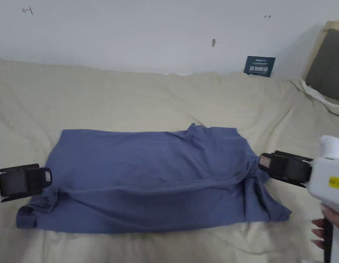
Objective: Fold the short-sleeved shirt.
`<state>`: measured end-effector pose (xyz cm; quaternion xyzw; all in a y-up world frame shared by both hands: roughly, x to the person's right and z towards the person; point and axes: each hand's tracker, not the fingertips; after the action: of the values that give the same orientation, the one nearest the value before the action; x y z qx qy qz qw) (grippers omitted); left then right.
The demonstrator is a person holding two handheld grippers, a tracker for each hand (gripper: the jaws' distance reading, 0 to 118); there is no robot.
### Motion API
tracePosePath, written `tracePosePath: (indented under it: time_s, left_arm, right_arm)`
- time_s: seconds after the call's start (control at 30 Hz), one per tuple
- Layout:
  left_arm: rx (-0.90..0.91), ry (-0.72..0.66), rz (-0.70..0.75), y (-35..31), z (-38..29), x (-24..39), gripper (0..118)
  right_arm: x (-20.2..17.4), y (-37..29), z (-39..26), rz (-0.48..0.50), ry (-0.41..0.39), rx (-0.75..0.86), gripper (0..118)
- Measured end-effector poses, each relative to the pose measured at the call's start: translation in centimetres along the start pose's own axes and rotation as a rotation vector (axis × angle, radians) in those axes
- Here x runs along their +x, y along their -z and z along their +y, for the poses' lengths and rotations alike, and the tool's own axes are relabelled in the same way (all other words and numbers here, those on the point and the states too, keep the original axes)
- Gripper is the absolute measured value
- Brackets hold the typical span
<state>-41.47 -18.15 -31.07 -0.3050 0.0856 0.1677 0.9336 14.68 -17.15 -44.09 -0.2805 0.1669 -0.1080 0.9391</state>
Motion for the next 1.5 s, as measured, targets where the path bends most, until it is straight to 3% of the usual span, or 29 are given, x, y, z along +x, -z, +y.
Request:
tracePosePath:
  time_s: [0.03,0.07,0.1,0.13,0.17,0.27,0.37,0.47,0.57,0.6,0.67,0.7,0.9,0.93,1.0,1.17,1.23,1.3,1.37,1.5]
  left_arm:
    - [0.044,0.022,-0.003,-1.8,-1.1,0.2,89]
    - [0.072,0.044,0.003,-3.3,-2.0,0.3,79]
    - [0.098,0.068,0.023,-4.8,-3.2,0.7,68]
    - [0.108,0.1,0.048,-5.7,-4.1,0.9,21]
    - [0.071,0.119,0.062,-6.6,-5.1,1.2,0]
    - [0.03,0.085,0.032,-8.4,-6.3,1.1,0]
    - [-0.03,0.078,0.085,-8.3,-5.2,1.5,0]
    - [-0.297,0.047,0.089,-3.8,-1.7,0.1,0]
    - [-0.393,0.016,0.028,1.0,0.6,-1.0,0]
    - [-0.408,0.019,0.041,2.4,1.2,-1.1,19]
    - [-0.424,0.027,0.065,4.8,1.8,-1.4,98]
    - [-0.458,0.048,0.11,6.2,1.9,-1.5,117]
    - [-0.539,0.129,0.246,9.2,1.1,-1.8,115]
    - [-0.564,0.122,0.251,12.5,0.7,-2.8,114]
    - [-0.602,0.141,0.263,13.5,0.3,-2.6,114]
    - [-0.542,0.386,0.303,12.2,-0.7,1.6,107]
    - [-0.559,0.379,0.209,11.5,-0.7,2.6,75]
    - [-0.589,0.306,0.123,11.2,-0.4,3.2,23]
    - [-0.595,0.425,0.175,11.4,-0.4,3.3,16]
    - [-0.556,0.247,0.13,10.7,0.5,2.1,9]
  right_arm:
    - [-0.6,-1.8,-1.1,0.033,-0.011,0.028,87]
    - [-1.1,-3.1,-2.1,0.047,-0.021,0.053,79]
    - [-1.8,-4.2,-1.7,0.044,-0.15,0.153,69]
    - [-2.6,-4.9,-2.6,-0.003,-0.175,0.156,26]
    - [-3.5,-6.0,-3.6,-0.027,-0.191,0.147,0]
    - [-4.0,-7.0,-5.6,0.029,-0.037,0.02,0]
    - [-3.5,-7.6,-6.0,0.01,-0.011,0.012,0]
    - [-3.8,-8.0,-5.5,0.034,-0.007,0.011,0]
    - [-4.6,-8.3,-4.7,0.063,-0.012,0.0,0]
    - [-5.0,-8.4,-4.6,0.073,-0.016,0.0,0]
    - [-4.7,-8.9,-4.6,0.088,-0.025,0.004,0]
    - [-5.0,-9.0,-4.6,0.092,-0.032,0.003,0]
    - [-6.0,-8.1,-6.3,0.082,-0.165,-0.055,0]
    - [-6.2,-7.8,-6.5,0.09,-0.175,-0.069,0]
    - [-6.4,-7.2,-6.6,0.107,-0.167,-0.088,0]
    - [-6.6,-5.6,-7.1,0.081,-0.169,-0.109,0]
    - [-6.3,-5.0,-6.8,0.06,-0.146,-0.112,0]
    - [-5.5,-4.8,-6.5,0.062,-0.108,-0.107,0]
    - [-4.6,-4.6,-5.8,0.062,-0.054,-0.1,0]
    - [-2.5,-4.2,-2.8,0.054,-0.022,-0.089,0]
